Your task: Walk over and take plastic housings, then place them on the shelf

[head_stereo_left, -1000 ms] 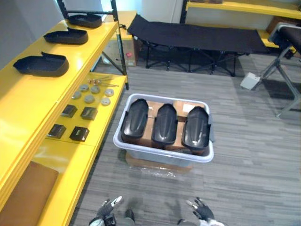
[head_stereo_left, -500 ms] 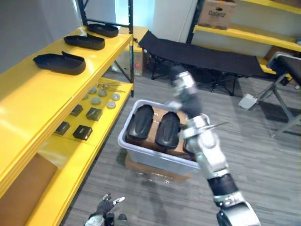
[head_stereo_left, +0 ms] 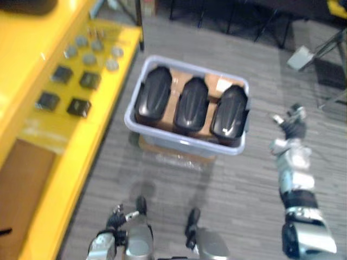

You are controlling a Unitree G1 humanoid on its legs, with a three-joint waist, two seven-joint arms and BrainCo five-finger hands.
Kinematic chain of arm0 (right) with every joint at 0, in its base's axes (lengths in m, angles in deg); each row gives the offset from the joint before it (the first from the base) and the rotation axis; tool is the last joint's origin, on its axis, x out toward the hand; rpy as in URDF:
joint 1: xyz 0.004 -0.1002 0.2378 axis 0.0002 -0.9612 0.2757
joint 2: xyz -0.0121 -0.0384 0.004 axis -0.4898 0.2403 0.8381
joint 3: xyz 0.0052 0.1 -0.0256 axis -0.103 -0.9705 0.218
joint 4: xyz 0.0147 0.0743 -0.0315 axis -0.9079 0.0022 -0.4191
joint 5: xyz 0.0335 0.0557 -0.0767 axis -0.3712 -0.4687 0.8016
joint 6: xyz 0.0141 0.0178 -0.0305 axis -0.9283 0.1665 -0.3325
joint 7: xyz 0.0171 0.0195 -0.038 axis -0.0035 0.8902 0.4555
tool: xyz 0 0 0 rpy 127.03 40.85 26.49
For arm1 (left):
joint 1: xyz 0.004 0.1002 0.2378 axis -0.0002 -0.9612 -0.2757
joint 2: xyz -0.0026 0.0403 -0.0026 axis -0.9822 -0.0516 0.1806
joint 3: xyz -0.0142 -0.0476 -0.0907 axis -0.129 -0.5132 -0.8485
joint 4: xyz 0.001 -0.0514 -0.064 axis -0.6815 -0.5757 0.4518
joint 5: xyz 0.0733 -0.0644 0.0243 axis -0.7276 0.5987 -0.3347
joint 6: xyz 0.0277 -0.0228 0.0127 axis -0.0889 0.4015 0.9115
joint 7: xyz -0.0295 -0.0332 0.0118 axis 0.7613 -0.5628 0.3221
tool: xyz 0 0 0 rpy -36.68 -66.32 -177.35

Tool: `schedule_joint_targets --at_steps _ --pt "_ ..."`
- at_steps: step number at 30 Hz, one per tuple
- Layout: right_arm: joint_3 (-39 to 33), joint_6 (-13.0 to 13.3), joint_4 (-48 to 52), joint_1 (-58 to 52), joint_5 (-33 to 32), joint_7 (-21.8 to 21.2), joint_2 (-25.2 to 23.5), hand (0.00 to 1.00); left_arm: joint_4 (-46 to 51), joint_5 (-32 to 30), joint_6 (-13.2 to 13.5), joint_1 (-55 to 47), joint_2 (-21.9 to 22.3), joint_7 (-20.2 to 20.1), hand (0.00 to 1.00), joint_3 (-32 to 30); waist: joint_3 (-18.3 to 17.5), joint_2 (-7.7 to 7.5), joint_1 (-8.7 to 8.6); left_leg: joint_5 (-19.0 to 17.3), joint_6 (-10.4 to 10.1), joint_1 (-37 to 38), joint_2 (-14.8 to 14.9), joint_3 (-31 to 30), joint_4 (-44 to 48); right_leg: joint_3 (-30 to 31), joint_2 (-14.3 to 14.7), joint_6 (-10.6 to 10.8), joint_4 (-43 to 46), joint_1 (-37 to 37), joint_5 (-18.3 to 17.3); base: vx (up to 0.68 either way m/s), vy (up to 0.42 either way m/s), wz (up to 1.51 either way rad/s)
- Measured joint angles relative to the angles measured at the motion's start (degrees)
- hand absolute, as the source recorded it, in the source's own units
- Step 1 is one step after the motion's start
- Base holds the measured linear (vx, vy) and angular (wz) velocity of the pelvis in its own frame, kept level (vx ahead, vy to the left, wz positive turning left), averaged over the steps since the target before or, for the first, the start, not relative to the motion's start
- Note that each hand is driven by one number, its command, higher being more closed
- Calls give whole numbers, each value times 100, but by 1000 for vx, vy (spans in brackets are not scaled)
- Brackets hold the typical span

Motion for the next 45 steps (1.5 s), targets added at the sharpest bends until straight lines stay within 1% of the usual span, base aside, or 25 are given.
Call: schedule_joint_targets --at_steps 1,2,3,4,6,7,8,10,13,15,18,20,23,25,27,31,34,35,39,42,44,45 --pt "7 -2 -115 108 -45 61 42 0 -6 1 23 30 21 4 0 30 24 44 14 -84 9 -94 9 -49 156 0 0 0 40 -25 0 23 57 13" --pt "20 -1 -317 279 -53 190 153 0 -15 9 89 66 74 38 0 54 85 167 21 -256 34 -311 45 -147 506 -2 8 -1 181 -100 -1 9 66 18" --pt "33 -1 -405 348 -50 269 216 0 -8 74 126 88 101 62 0 73 124 234 34 -335 47 -421 65 -194 686 -2 14 -1 262 -146 -1 -12 110 18" --pt "63 -3 -591 415 -51 385 341 0 -30 186 167 143 124 116 0 95 152 341 72 -479 76 -648 96 -259 991 -1 13 -19 428 -286 -15 -34 133 7" --pt "63 -17 -880 437 -51 524 414 0 -188 223 177 233 126 167 0 91 175 397 152 -622 135 -847 95 -282 1285 -2 -35 -54 621 -430 -60 -43 163 4" --pt "62 -37 -1074 447 -56 570 420 0 -259 224 171 247 112 188 0 95 190 424 159 -705 171 -951 78 -310 1462 -7 -84 -28 746 -491 -111 -33 138 11" --pt "58 -55 -1205 441 -59 591 453 0 -326 225 169 248 115 208 0 98 215 463 153 -770 199 -1007 68 -354 1592 -18 -122 -56 827 -493 -183 -37 136 19" --pt "59 -185 -1384 439 -65 702 546 0 -447 229 171 249 154 217 0 99 259 543 155 -928 242 -1168 -31 -420 1833 -28 -236 10 960 -514 -422 -52 125 23" --pt "61 -315 -1392 455 -65 749 610 0 -455 414 179 247 214 221 0 99 293 612 199 -947 292 -1332 -99 -439 1868 -22 -326 68 1134 -723 -524 -64 68 7" --pt "63 -560 -1405 446 -66 821 614 0 -456 452 214 246 301 224 0 99 328 681 223 -904 292 -1380 -118 -441 1847 -20 -358 62 1220 -816 -578 -19 12 2" --pt "61 -763 -1404 450 -46 889 617 0 -444 613 347 248 324 223 0 110 326 689 234 -807 305 -1380 -147 -425 1768 -20 -427 96 1377 -919 -623 13 -3 2" --pt "59 -885 -1403 477 -40 952 617 0 -438 668 382 250 330 219 0 130 325 691 243 -784 286 -1390 -162 -424 1768 -25 -462 103 1490 -987 -699 51 -20 6" --pt "59 -987 -1400 585 -29 1027 617 0 -389 689 488 250 346 202 0 145 320 700 249 -776 274 -1472 -181 -427 1781 -35 -531 102 1726 -1155 -828 46 -22 5" --pt "60 -1044 -1398 617 -29 1081 617 0 -293 842 577 251 377 199 0 156 320 701 264 -776 273 -1522 -188 -434 1789 -44 -558 83 1836 -1229 -895 30 -24 7" --pt "58 -1139 -1376 679 -26 1195 619 0 -158 885 591 279 406 179 0 201 319 704 267 -782 264 -1608 -199 -450 1868 -53 -610 86 2031 -1345 -999 8 -19 7" --pt "61 -1180 -1372 815 78 1301 677 0 16 979 644 341 566 155 0 225 309 748 262 -811 230 -1782 -217 -482 2035 -49 -701 75 2361 -1565 -1135 -35 -8 5" --pt "123 -1376 -1372 926 92 1331 820 0 54 1090 700 426 723 152 0 279 315 825 263 -829 252 -1991 -220 -512 2177 -42 -760 54 2647 -1801 -1238 -68 -5 4" --pt "124 -1401 -1372 948 92 1341 821 0 55 1105 700 439 756 153 0 283 315 830 262 -828 254 -2018 -222 -508 2177 -34 -775 49 2686 -1851 -1245 -71 -1 -1" --pt "409 -1651 -1373 1077 90 1407 860 0 61 1236 712 468 752 153 0 303 312 841 253 -786 268 -2196 -246 -450 2191 38 -924 28 3010 -2212 -1389 -43 -20 -1" --pt "634 -1844 -1381 1192 89 1429 861 0 60 1336 765 467 759 152 0 308 313 855 254 -765 244 -2295 -236 -417 2202 116 -941 -14 3163 -2415 -1439 -15 -46 -5" --pt "734 -1908 -1383 1278 89 1446 869 0 72 1386 829 468 756 152 0 309 314 858 245 -754 231 -2394 -223 -420 2252 125 -945 -40 3255 -2539 -1466 9 -41 -1" --pt "747 -1968 -1385 1305 76 1446 869 0 77 1510 833 469 757 153 0 312 314 858 246 -753 228 -2452 -220 -424 2294 128 -962 -49 3344 -2614 -1496 19 -42 2"
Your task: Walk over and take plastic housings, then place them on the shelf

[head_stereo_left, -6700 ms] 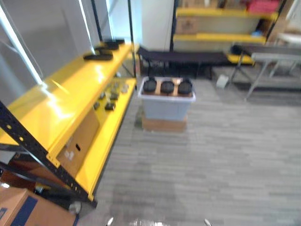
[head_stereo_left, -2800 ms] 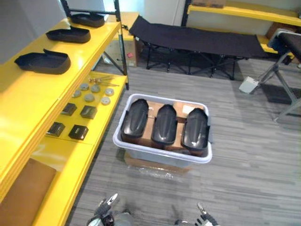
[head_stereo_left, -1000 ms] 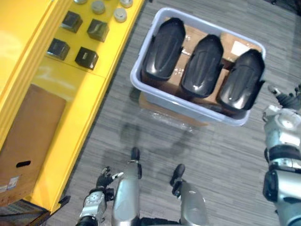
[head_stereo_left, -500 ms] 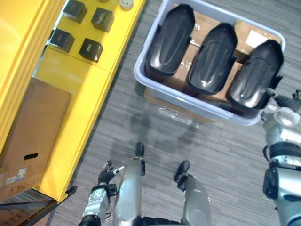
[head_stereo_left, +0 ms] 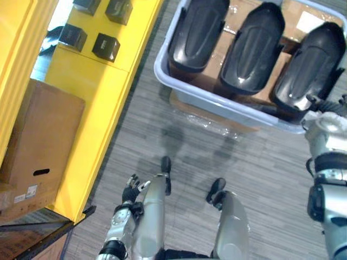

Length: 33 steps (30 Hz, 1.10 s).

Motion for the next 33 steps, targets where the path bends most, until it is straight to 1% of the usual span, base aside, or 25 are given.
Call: schedule_joint_targets --at_steps 1,2,4,5,7,10,12,15,18,20,22,25,28,31,32,33 --pt "0 -38 -6 16 0 0 0 0 3 33 4 0 -2 -2 0 1 0 0 3 1 -1 -24 -3 0 8 1 -14 3 31 -38 -9 15 -35 2" --pt "15 -89 -11 54 -1 0 0 100 22 62 11 0 2 -9 0 4 0 1 8 1 -2 -70 -15 11 30 -4 -56 -2 111 -112 -37 6 -27 3" --pt "153 -139 -19 102 0 31 6 100 51 65 36 1 2 -29 0 11 0 1 -6 1 -3 -158 -49 5 83 -2 -114 -8 228 -221 -100 -6 -19 8" --pt "222 -182 -21 115 1 112 54 100 51 115 80 -1 6 -30 0 32 0 1 -4 2 -2 -193 -77 3 94 4 -160 -15 300 -278 -128 -14 -9 9" --pt "250 -312 -41 119 7 101 215 100 64 249 143 -5 -14 -24 0 92 0 2 -3 1 -1 -284 -81 -17 160 5 -170 -23 367 -353 -146 -15 -2 6" --pt "258 -473 -67 121 37 -29 409 100 112 287 192 -6 -34 -20 0 140 0 3 1 0 -1 -391 -81 -21 229 17 -185 -31 442 -464 -155 0 0 0" --pt "282 -536 -141 135 53 -74 472 100 135 290 197 -6 -45 12 0 157 0 4 -13 -3 2 -428 -80 -40 270 12 -190 -42 489 -491 -171 0 0 0" --pt "450 -655 -180 158 76 -217 578 100 134 289 200 -6 -56 17 0 173 0 3 -15 -4 3 -427 -74 -49 278 12 -191 -63 535 -492 -186 0 0 0" --pt "495 -706 -193 157 240 -284 588 100 134 290 208 -6 -57 18 0 178 0 3 -14 -4 3 -428 -71 -64 279 10 -190 -79 570 -504 -197 0 0 0" --pt "627 -762 -205 152 266 -494 557 100 136 290 209 -6 -58 25 0 182 0 3 -9 1 6 -428 -63 -69 280 8 -185 -87 591 -513 -201 0 0 0" --pt "753 -760 -219 148 364 -579 495 100 147 290 214 -6 -57 28 0 198 0 3 15 5 10 -428 -62 -76 281 6 -184 -90 604 -516 -203 0 0 0" --pt "770 -706 -223 146 548 -579 473 100 158 290 243 -6 -54 66 0 224 0 2 39 18 -4 -431 -67 -97 297 -5 -187 -90 610 -496 -203 2 -5 2" --pt "783 -511 -244 91 682 -520 458 100 157 288 256 -6 -50 73 0 223 -1 1 35 18 -4 -430 -68 -116 333 -20 -186 -90 609 -458 -203 6 0 2" --pt "846 -218 -244 38 821 -492 454 100 154 289 316 -22 -42 93 0 223 0 -2 33 19 -4 -408 -56 -118 394 -19 -178 -89 625 -421 -202 0 0 0" --pt "850 -73 -240 3 923 -465 446 100 153 290 351 -38 -42 99 0 222 2 -5 31 18 -4 -369 -45 -120 406 -23 -167 -89 621 -368 -202 0 0 0" --pt "849 26 -229 -39 1013 -381 434 100 147 291 358 -58 -41 102 0 222 4 -10 29 18 -4 -301 -43 -120 396 -24 -163 -90 612 -297 -202 0 0 0"
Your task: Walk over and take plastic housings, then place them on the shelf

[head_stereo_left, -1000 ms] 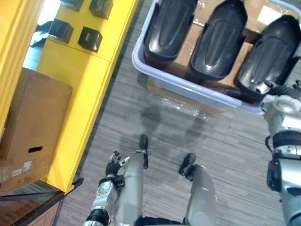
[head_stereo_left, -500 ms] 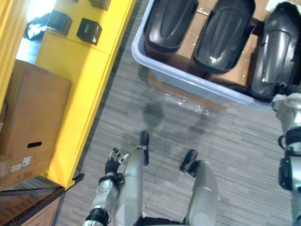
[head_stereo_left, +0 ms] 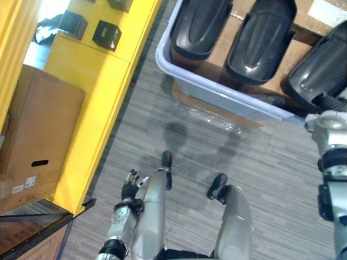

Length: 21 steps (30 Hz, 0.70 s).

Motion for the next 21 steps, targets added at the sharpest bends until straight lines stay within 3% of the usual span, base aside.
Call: schedule_joint_targets --at_steps 5,8,13,16,19,21 --pt "-24 686 560 -211 447 478 -18 100 54 216 8 -254 -10 9 0 -76 -13 -43 -30 -26 33 420 25 29 -132 -5 30 -2 -84 386 -5 -34 -17 -4" --pt "-109 892 777 -227 590 753 -47 100 71 228 33 -349 -12 9 0 -116 -19 -90 -28 -23 31 607 55 31 -175 -12 80 9 -165 578 2 -35 -17 -4" --pt "-476 930 990 -432 683 1040 -170 100 111 449 117 -495 -16 -11 0 -273 -43 -266 -36 -1 21 1088 70 87 -440 -112 126 79 -473 1096 47 14 -6 0" --pt "-721 975 1167 -639 773 1226 -222 100 304 455 297 -703 -21 -4 0 -278 -95 -383 -42 64 -28 1498 68 123 -763 -151 183 135 -833 1505 124 84 1 -2" --pt "-925 1149 1510 -851 803 1302 -277 100 746 579 387 -895 -28 83 0 -227 -108 -417 -127 182 -72 2068 34 126 -1243 -303 257 174 -1368 2120 288 150 1 4" --pt "-1060 1406 1869 -1131 1098 1392 -346 100 1532 572 495 -1104 -125 169 0 -230 -175 -491 -171 332 -155 2614 36 131 -1734 -359 405 202 -1921 2660 465 153 -11 0"
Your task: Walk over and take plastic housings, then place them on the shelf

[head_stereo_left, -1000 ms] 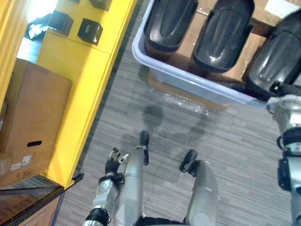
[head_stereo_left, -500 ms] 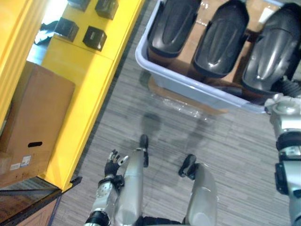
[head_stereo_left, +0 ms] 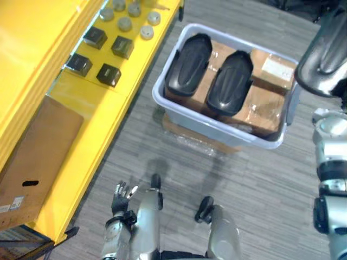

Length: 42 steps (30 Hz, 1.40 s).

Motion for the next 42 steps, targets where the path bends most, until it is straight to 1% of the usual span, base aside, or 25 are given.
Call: schedule_joint_targets --at_steps 1,3,4,6,7,9,10,12,14,15,16,17,18,19,22,24,25,27,28,30,33,35,37,39,42 --pt "-62 102 38 -83 77 15 -9 100 205 -4 22 -30 -42 9 0 -8 -52 -28 -5 33 -18 102 2 -8 -111 -51 33 11 -148 125 37 142 -35 6" --pt "-221 297 93 -396 366 117 -110 100 970 -110 23 -170 -139 105 0 -139 -611 -120 -21 149 -63 290 23 -17 -574 -141 213 21 -730 372 234 192 -39 2" --pt "-310 314 223 -489 490 128 -151 100 1372 -277 19 -201 -142 134 0 -235 -748 -125 -26 174 -78 499 21 2 -765 -165 280 43 -1064 620 354 210 -25 -6" --pt "-323 343 326 -555 654 154 -156 100 1757 -456 15 -201 -163 183 0 -310 -867 -121 -61 174 -78 692 4 19 -882 -206 322 78 -1356 889 448 160 -1 -2" --pt "-322 355 566 -621 829 183 -195 100 2155 -698 10 -189 -231 199 0 -366 -1092 -114 -116 175 -79 816 -12 33 -1026 -241 373 97 -1646 1069 571 147 9 0" --pt "-316 406 884 -698 1055 192 -275 100 2506 -985 -6 -114 -308 194 0 -431 -1255 -107 -134 187 -97 970 6 132 -1162 -234 423 97 -1883 1205 707 122 4 -17" --pt "-305 426 1225 -741 1262 176 -356 100 2784 -1159 -104 -37 -321 180 0 -515 -1341 -92 -151 189 -99 1188 -2 208 -1305 -218 438 116 -2018 1373 758 97 -8 -24" --pt "-305 428 1529 -829 1449 102 -370 100 2929 -1252 -290 113 -358 110 0 -505 -1475 -60 -165 190 -100 1373 -15 249 -1441 -219 442 133 -2064 1493 781 69 -18 -17" --pt "-305 432 1782 -886 1643 75 -416 100 3086 -1324 -459 223 -447 -34 0 -486 -1564 -38 -180 190 -100 1540 -14 308 -1539 -218 459 141 -2075 1576 801 27 -15 -15" --pt "-293 447 1902 -933 1793 34 -471 100 3199 -1323 -563 277 -525 -161 0 -480 -1672 -41 -228 204 -108 1583 -22 321 -1609 -217 459 142 -2077 1575 809 6 -7 -5" --pt "-288 449 1967 -956 1847 -8 -500 100 3259 -1322 -621 309 -543 -228 0 -484 -1717 -37 -263 208 -103 1585 -27 320 -1617 -217 457 139 -2079 1575 823 5 12 -6" --pt "-261 464 2027 -962 1994 -55 -549 100 3360 -1313 -762 394 -551 -341 0 -467 -1763 -15 -298 210 -100 1613 -27 342 -1621 -215 458 127 -2085 1581 876 -5 22 -14" --pt "-227 508 2029 -962 2122 -110 -586 100 3435 -1292 -920 503 -554 -442 0 -428 -1769 -8 -297 212 -96 1691 -33 411 -1638 -190 448 115 -2091 1612 905 -22 37 -21" --pt "-190 529 2033 -962 2186 -151 -607 100 3474 -1255 -985 545 -557 -514 0 -417 -1770 -10 -295 215 -92 1740 -41 460 -1653 -161 438 114 -2103 1637 915 -41 42 -26" --pt "-10 614 2184 -1048 2443 -335 -689 100 3627 -1012 -1379 765 -596 -821 0 -211 -1786 6 -321 248 -41 1846 -122 522 -1719 -92 371 132 -2143 1693 932 -70 38 -14" --pt "130 805 2239 -1111 2603 -429 -847 100 3800 -766 -1662 868 -651 -1068 0 -56 -1819 14 -331 316 13 1887 -160 572 -1837 -83 356 132 -2190 1676 932 -80 15 -10" --pt "188 852 2241 -1122 2638 -440 -876 100 3822 -667 -1751 899 -658 -1137 0 -15 -1834 28 -331 325 23 1899 -181 582 -1874 -83 355 132 -2208 1676 932 -76 13 -8" --pt "388 1027 2241 -1161 2754 -521 -1010 100 3823 -390 -2037 967 -665 -1338 0 68 -1893 113 -370 461 52 1994 -206 600 -2096 -84 363 131 -2217 1666 932 -71 10 -2" --pt "442 1056 2241 -1173 2794 -533 -1019 100 3829 -292 -2119 977 -665 -1402 0 83 -1904 132 -381 469 50 1993 -206 601 -2096 -85 363 130 -2216 1661 933 -63 5 0" --pt "603 1177 2241 -1191 2873 -550 -1100 100 3829 98 -2535 1048 -681 -1481 0 220 -1950 210 -386 497 48 1992 -201 615 -2097 -73 367 115 -2217 1628 951 -45 5 -5" --pt "692 1296 2241 -1191 2949 -559 -1211 100 3823 359 -2888 1176 -681 -1597 0 241 -1965 234 -408 523 33 1983 -193 629 -2097 -50 378 106 -2230 1606 985 -16 3 -4" --pt "723 1408 2241 -1191 2955 -609 -1301 100 3814 549 -3032 1295 -685 -1646 0 242 -1966 232 -433 554 37 1971 -195 649 -2101 -22 387 94 -2289 1601 1046 -5 9 -7" --pt "894 1434 2241 -1190 2956 -681 -1360 100 3724 559 -3139 1419 -708 -1673 0 246 -1967 234 -447 559 36 1975 -200 721 -2102 50 388 101 -2333 1584 1094 -3 26 -13" --pt "1035 1465 2240 -1191 3004 -733 -1410 100 3576 714 -3152 1480 -731 -1676 0 247 -1967 234 -462 563 40 1979 -201 768 -2102 85 385 104 -2351 1572 1119 -1 21 -12" --pt "1201 1558 2234 -1209 3066 -792 -1508 100 3397 713 -3163 1566 -733 -1676 0 315 -1969 237 -476 584 45 1979 -204 767 -2105 86 384 98 -2355 1572 1135 -1 5 -1"
